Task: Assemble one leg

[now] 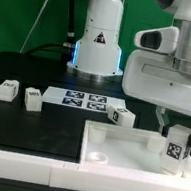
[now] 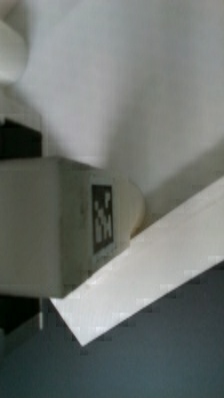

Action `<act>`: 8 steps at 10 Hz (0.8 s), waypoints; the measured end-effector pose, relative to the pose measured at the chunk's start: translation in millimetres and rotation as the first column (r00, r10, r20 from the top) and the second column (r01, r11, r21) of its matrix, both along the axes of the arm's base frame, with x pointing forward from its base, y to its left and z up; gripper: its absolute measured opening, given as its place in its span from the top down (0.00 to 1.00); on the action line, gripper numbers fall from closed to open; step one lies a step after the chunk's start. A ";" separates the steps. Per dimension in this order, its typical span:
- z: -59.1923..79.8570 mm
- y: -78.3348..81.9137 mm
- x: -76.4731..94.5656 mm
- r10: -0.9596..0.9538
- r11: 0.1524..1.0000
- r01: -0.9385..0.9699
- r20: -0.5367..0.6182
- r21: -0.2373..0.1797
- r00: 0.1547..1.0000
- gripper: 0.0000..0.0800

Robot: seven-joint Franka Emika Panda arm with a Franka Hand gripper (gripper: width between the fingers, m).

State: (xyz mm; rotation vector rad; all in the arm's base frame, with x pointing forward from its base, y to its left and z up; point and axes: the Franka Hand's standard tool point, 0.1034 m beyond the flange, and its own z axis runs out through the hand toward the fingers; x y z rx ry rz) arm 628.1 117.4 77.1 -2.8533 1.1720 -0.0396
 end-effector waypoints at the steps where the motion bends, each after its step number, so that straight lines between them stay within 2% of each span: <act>1: -0.3 -1.0 0.4 -0.127 0.992 0.127 -0.011 0.022 0.992 0.64; 3: -0.5 -1.4 0.1 -0.377 0.926 0.377 -0.030 0.030 0.926 0.64; 5: -0.6 -1.8 0.1 -0.369 0.929 0.370 -0.029 0.029 0.929 0.64; 6: -0.5 -1.1 0.1 -0.332 0.943 0.332 -0.026 0.029 0.943 0.52; 7: 0.1 2.6 0.0 -0.306 0.951 0.307 -0.023 0.029 0.952 0.52; 8: 0.5 7.3 -0.6 -0.204 0.979 0.205 -0.014 0.022 0.979 0.30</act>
Offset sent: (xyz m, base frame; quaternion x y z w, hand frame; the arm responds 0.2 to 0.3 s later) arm 0.0000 0.0000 0.0000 0.0000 0.0000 0.2667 0.9638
